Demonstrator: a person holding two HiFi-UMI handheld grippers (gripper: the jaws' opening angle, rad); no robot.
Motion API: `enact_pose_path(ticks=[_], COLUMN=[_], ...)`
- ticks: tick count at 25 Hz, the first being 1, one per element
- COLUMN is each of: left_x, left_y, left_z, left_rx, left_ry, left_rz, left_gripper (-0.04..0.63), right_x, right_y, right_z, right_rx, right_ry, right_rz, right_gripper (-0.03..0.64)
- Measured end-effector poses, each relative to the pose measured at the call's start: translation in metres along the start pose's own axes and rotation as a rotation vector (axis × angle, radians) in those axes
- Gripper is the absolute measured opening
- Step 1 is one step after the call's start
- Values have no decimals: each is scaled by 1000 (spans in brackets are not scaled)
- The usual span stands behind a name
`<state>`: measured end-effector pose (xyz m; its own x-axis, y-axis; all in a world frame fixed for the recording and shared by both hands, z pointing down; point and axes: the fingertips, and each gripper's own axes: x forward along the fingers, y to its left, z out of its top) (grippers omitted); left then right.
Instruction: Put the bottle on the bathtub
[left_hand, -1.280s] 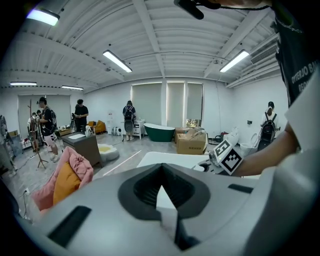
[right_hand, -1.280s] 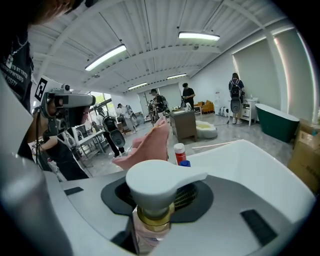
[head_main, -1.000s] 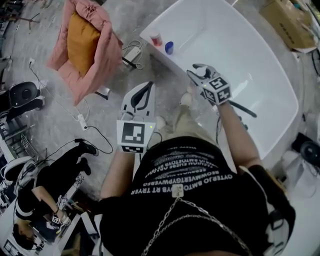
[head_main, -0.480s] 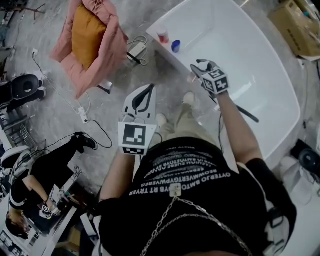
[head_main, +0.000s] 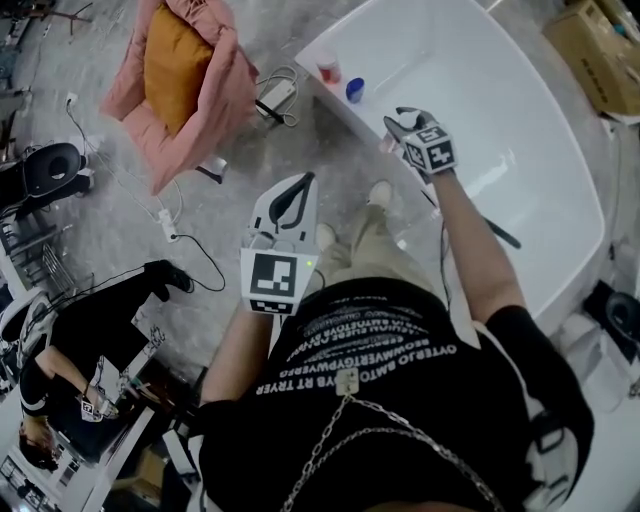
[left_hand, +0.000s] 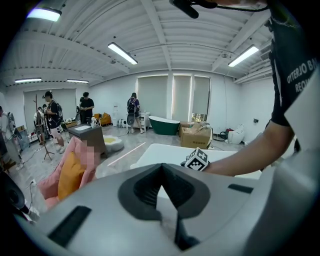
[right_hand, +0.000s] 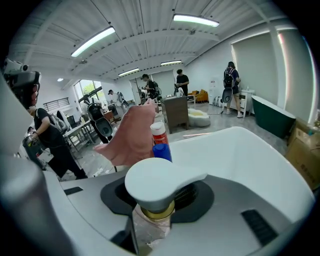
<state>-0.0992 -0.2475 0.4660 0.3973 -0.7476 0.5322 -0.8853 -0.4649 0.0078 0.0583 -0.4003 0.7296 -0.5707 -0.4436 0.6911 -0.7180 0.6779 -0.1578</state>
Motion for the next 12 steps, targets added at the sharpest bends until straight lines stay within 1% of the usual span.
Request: enact_pose_path(ticks=[5,12], left_x=[8,21], left_y=[-4,-9], left_z=[7,18], left_rx=[6,23], left_ry=[-5,-13], left_rz=[-8,-14], left_gripper=[-3,-3], right_x=[13,30], right_y=[-13,-22], right_z=[-2,2], right_rx=[-2,4], right_ry=[-32,-54], right_rz=[-44,-41], right_gripper=[141,141])
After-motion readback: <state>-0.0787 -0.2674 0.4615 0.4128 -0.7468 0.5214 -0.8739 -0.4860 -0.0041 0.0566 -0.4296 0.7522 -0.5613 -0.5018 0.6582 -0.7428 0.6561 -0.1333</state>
